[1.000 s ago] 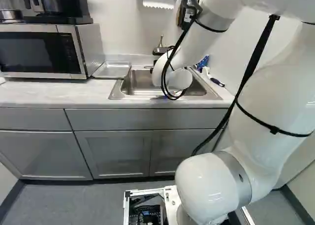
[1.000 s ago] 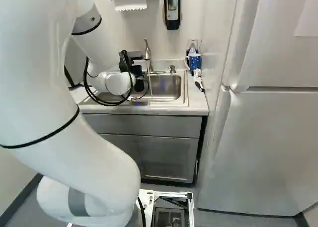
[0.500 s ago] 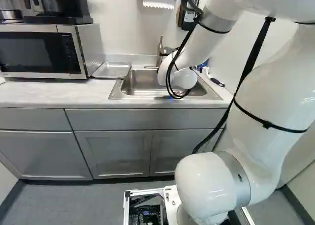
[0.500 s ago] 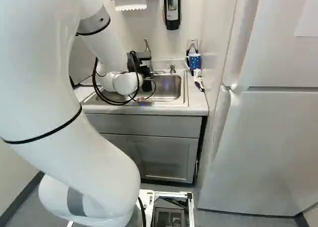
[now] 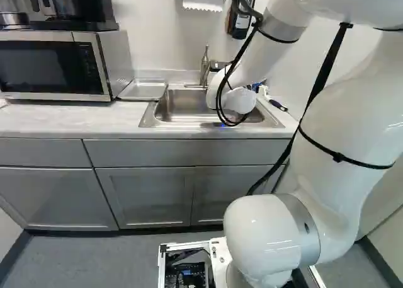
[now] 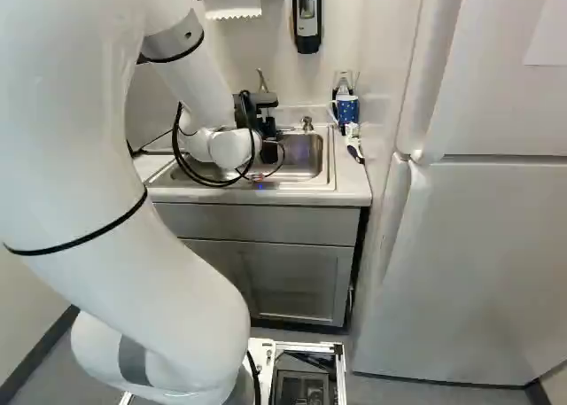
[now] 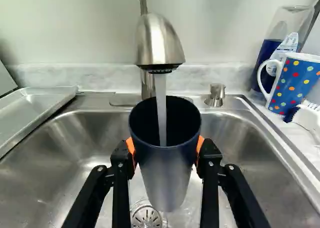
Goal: Rinse the cup and place it in the tray
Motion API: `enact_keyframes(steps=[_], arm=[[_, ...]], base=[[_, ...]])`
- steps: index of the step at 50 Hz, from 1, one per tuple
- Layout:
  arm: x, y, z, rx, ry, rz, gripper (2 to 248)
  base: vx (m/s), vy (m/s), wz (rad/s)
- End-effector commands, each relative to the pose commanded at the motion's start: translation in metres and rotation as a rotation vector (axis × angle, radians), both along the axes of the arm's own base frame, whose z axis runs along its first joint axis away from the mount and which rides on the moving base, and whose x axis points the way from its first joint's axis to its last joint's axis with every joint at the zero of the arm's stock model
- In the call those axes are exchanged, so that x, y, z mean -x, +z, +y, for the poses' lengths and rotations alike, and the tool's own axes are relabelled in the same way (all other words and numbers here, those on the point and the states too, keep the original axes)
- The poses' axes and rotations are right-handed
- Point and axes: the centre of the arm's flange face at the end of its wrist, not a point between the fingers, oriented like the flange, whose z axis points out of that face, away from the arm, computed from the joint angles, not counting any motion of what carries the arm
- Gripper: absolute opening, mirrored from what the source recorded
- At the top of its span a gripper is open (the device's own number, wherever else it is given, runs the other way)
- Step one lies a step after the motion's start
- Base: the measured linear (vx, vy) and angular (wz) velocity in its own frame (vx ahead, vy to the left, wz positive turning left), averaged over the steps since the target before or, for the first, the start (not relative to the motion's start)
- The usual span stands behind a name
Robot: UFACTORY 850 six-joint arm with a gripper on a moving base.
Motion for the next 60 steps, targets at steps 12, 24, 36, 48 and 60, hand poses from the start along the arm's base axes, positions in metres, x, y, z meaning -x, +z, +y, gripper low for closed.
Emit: enact_keyframes(steps=[12,24,36,48,60], arm=[[0.0,0.0,0.0,0.0,0.0,0.0,125],[0.0,0.0,0.0,0.0,0.0,0.0,125],[0.0,0.0,0.0,0.0,0.0,0.0,125],[0.0,0.0,0.0,0.0,0.0,0.0,125],[0.0,0.0,0.0,0.0,0.0,0.0,125]], base=[[0.0,0.0,0.0],[0.0,0.0,0.0],[0.0,0.0,0.0],[0.0,0.0,0.0],[0.0,0.0,0.0]])
